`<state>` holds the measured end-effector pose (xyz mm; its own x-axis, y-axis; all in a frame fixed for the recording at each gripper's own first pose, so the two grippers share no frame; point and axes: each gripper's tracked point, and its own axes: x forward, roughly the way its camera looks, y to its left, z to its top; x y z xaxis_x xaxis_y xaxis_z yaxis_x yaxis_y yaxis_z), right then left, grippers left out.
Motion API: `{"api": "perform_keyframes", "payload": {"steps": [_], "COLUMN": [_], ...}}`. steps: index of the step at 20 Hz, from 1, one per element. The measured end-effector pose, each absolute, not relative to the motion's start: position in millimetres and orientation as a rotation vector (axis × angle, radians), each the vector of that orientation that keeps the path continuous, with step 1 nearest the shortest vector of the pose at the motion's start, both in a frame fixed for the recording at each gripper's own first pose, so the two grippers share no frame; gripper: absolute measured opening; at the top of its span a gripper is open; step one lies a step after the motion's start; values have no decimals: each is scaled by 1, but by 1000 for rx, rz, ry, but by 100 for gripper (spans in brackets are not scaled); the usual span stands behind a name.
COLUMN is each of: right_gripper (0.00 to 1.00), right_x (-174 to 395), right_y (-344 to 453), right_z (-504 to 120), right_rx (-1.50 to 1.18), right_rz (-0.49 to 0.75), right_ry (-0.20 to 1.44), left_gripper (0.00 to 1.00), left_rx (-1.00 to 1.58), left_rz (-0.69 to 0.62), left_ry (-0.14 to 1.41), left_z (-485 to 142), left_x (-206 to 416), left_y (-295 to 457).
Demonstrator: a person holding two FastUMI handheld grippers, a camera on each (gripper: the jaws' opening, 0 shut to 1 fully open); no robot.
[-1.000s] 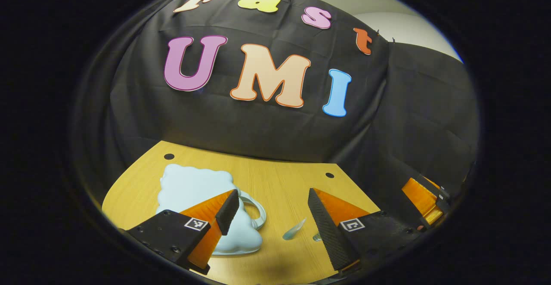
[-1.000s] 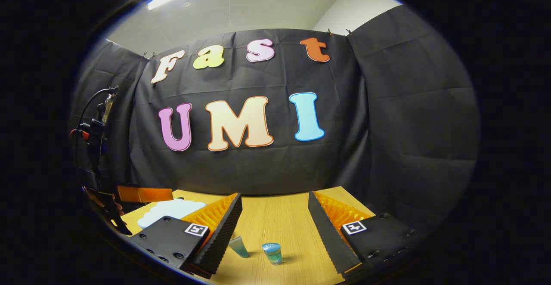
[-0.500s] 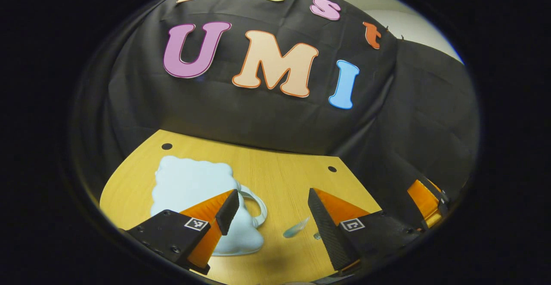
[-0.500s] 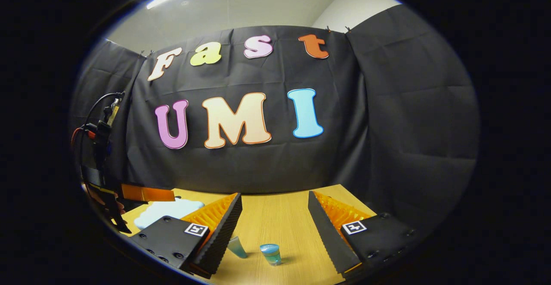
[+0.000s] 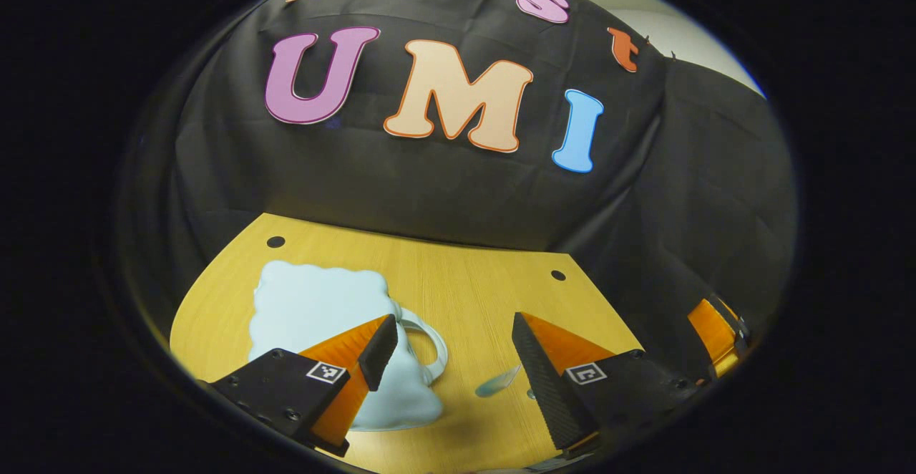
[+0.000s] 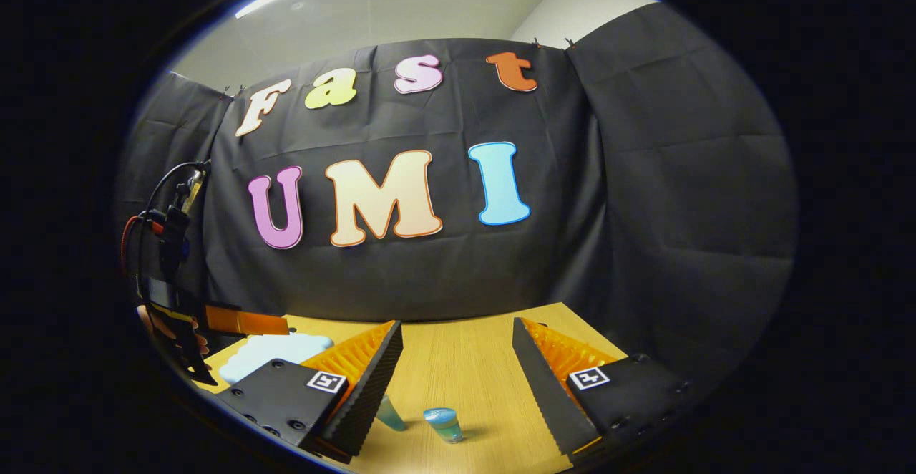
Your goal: First open the suitcase, pack the skin care products into it, and then close the suitcase.
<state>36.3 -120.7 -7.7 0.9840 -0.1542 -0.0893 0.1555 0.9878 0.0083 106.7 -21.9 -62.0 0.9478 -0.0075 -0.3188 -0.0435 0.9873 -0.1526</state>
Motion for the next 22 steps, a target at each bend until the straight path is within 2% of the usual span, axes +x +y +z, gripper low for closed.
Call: {"api": "perform_keyframes", "payload": {"steps": [5, 8, 22], "right_gripper": [98, 98, 98], "right_x": [41, 42, 41], "right_y": [-123, -124, -124], "right_z": [-10, -13, -18], "right_rx": [14, 17, 23], "right_rz": [-155, -157, -160], "right_ry": [95, 101, 117], "left_gripper": [93, 95, 95], "left_rx": [-170, -174, -176], "left_rz": [34, 45, 71], "left_ry": [341, 348, 381], "left_z": [-68, -68, -76], "left_x": [108, 110, 102], "left_y": [-19, -16, -9]}}
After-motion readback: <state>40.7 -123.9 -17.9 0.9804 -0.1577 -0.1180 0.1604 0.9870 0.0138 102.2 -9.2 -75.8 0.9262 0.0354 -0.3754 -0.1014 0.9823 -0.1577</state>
